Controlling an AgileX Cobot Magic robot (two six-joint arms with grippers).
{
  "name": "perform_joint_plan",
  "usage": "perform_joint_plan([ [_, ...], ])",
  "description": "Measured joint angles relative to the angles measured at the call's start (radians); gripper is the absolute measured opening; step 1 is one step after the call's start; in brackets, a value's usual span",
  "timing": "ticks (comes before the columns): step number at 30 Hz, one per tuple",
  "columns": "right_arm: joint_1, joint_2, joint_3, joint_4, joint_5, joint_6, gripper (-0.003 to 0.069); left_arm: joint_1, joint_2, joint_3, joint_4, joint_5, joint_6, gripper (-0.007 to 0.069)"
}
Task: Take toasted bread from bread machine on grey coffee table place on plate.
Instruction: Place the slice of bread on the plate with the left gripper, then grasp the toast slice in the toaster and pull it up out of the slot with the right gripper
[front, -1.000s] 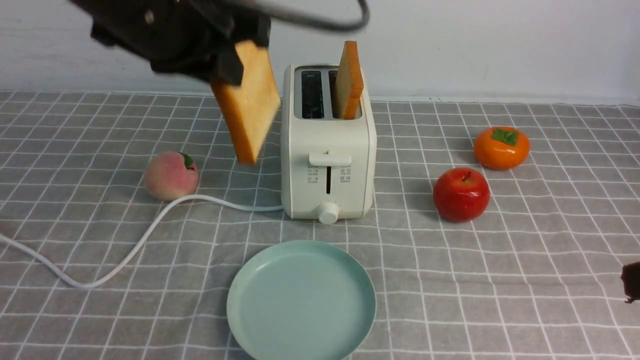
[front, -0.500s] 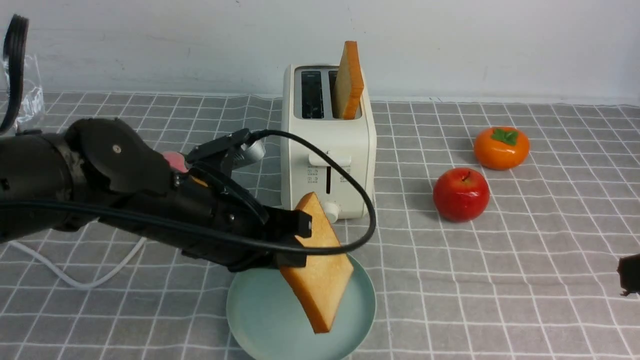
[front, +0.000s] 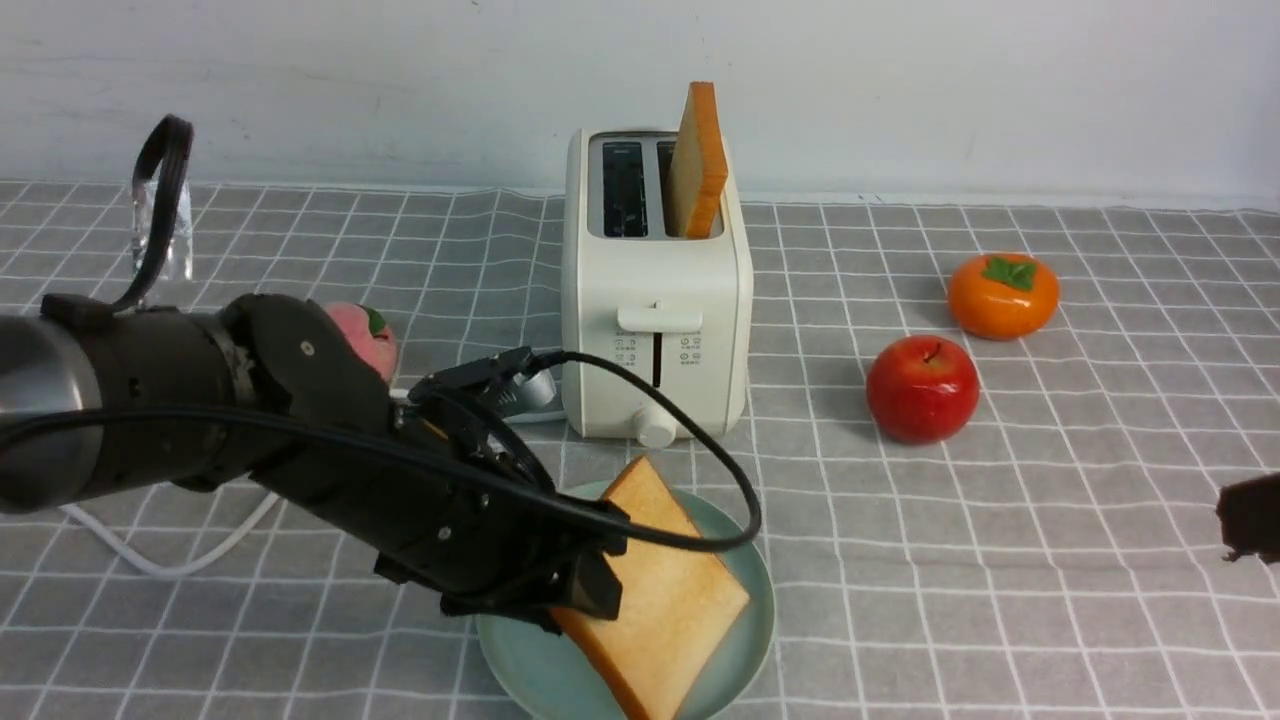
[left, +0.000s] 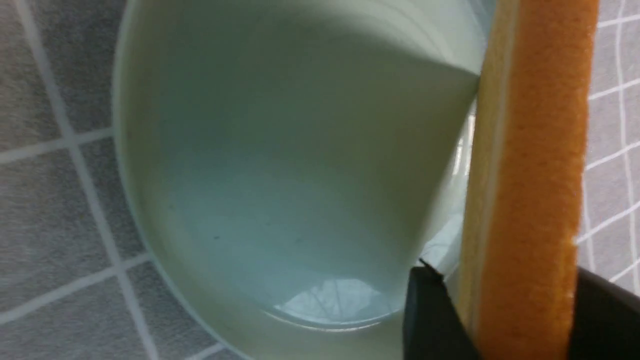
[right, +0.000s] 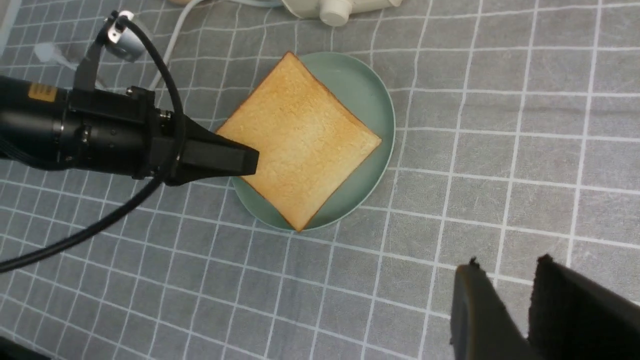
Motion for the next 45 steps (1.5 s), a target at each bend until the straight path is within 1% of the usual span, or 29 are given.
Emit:
perform_joint_plan([
  [2, 0.000, 0.052, -0.067, -0.002, 0.010, 0.000, 0.0196, 0.001, -0.013, -0.010, 0.082, 0.001, -0.062, 0.0422],
  [3, 0.000, 0.067, -0.094, -0.002, 0.011, -0.003, 0.0204, 0.001, -0.020, -0.013, 0.120, 0.004, -0.085, 0.0429],
  [4, 0.000, 0.102, -0.136, -0.003, 0.019, -0.008, 0.0217, 0.001, -0.041, -0.021, 0.185, 0.009, -0.149, 0.0437],
  [5, 0.000, 0.107, -0.143, -0.003, 0.019, -0.009, 0.0219, 0.001, -0.045, -0.021, 0.197, 0.011, -0.149, 0.0437],
  [6, 0.000, 0.149, -0.198, -0.002, 0.024, -0.014, 0.0238, 0.003, -0.076, -0.028, 0.309, 0.029, -0.245, 0.0431],
  [7, 0.000, 0.176, -0.231, 0.003, 0.024, -0.015, 0.0244, 0.003, -0.099, -0.030, 0.372, 0.049, -0.308, 0.0419],
  [8, 0.000, 0.182, -0.237, 0.006, 0.024, -0.015, 0.0244, 0.003, -0.103, -0.030, 0.372, 0.054, -0.320, 0.0415],
  [9, 0.007, 0.224, -0.283, 0.016, 0.024, -0.016, 0.0250, 0.003, -0.139, -0.031, 0.473, 0.099, -0.407, 0.0380],
  [10, 0.020, 0.262, -0.325, 0.021, 0.022, -0.016, 0.0252, 0.003, -0.173, -0.031, 0.534, 0.143, -0.470, 0.0342],
  [13, 0.079, 0.352, -0.419, 0.011, -0.002, -0.014, 0.0254, 0.003, -0.259, -0.031, 0.666, 0.230, -0.565, 0.0193],
  [15, 0.147, 0.438, -0.505, -0.030, -0.054, 0.008, 0.0254, 0.003, -0.350, -0.031, 0.734, 0.281, -0.609, 0.0031],
  [16, 0.170, 0.472, -0.537, -0.049, -0.076, 0.026, 0.0254, 0.003, -0.386, -0.031, 0.741, 0.294, -0.615, -0.0001],
  [17, 0.175, 0.489, -0.552, -0.059, -0.087, 0.030, 0.0255, 0.003, -0.405, -0.031, 0.743, 0.299, -0.617, -0.0008],
  [21, 0.284, 0.690, -0.706, -0.165, -0.232, 0.098, 0.0283, 0.003, -0.626, -0.005, 0.695, 0.336, -0.626, -0.0014],
  [25, 0.335, 0.838, -0.795, -0.190, -0.344, 0.102, 0.0335, 0.003, -0.758, 0.039, 0.649, 0.346, -0.627, -0.0014],
  [27, 0.371, 0.951, -0.865, -0.197, -0.428, 0.105, 0.0395, 0.003, -0.853, 0.084, 0.636, 0.344, -0.628, -0.0014],
  [28, 0.382, 0.991, -0.893, -0.199, -0.447, 0.105, 0.0419, 0.003, -0.885, 0.102, 0.635, 0.343, -0.629, -0.0014],
  [29, 0.383, 0.999, -0.899, -0.199, -0.450, 0.105, 0.0419, 0.003, -0.891, 0.105, 0.634, 0.343, -0.629, -0.0014],
  [31, 0.398, 1.101, -0.975, -0.205, -0.489, 0.105, 0.0477, 0.003, -0.963, 0.146, 0.635, 0.350, -0.639, -0.0014],
  [34, 0.399, 1.183, -1.030, -0.206, -0.531, 0.105, 0.0505, 0.003, -1.007, 0.183, 0.637, 0.378, -0.675, -0.0014],
  [36, 0.398, 1.215, -1.049, -0.206, -0.550, 0.105, 0.0502, 0.003, -1.025, 0.193, 0.641, 0.400, -0.690, -0.0014],
  [38, 0.398, 1.272, -1.082, -0.200, -0.562, 0.105, 0.0427, 0.003, -1.046, 0.201, 0.656, 0.426, -0.703, -0.0014],
  [39, 0.398, 1.275, -1.085, -0.198, -0.563, 0.105, 0.0405, 0.003, -1.049, 0.201, 0.657, 0.427, -0.703, -0.0014],
  [40, 0.398, 1.283, -1.095, -0.190, -0.563, 0.105, 0.0293, 0.003, -1.054, 0.202, 0.661, 0.429, -0.705, -0.0014],
  [41, 0.398, 1.283, -1.095, -0.189, -0.563, 0.105, 0.0276, 0.003, -1.055, 0.203, 0.663, 0.428, -0.705, -0.0014],
  [42, 0.399, 1.283, -1.097, -0.188, -0.562, 0.105, 0.0186, 0.003, -1.057, 0.203, 0.665, 0.427, -0.705, -0.0014],
  [43, 0.399, 1.279, -1.099, -0.188, -0.557, 0.105, 0.0121, 0.003, -1.057, 0.203, 0.665, 0.425, -0.705, -0.0014],
  [44, 0.399, 1.274, -1.104, -0.189, -0.545, 0.105, 0.0066, 0.003, -1.059, 0.203, 0.668, 0.419, -0.705, -0.0014],
  [45, 0.399, 1.271, -1.105, -0.191, -0.538, 0.105, 0.0063, 0.003, -1.059, 0.203, 0.669, 0.418, -0.705, -0.0014],
])
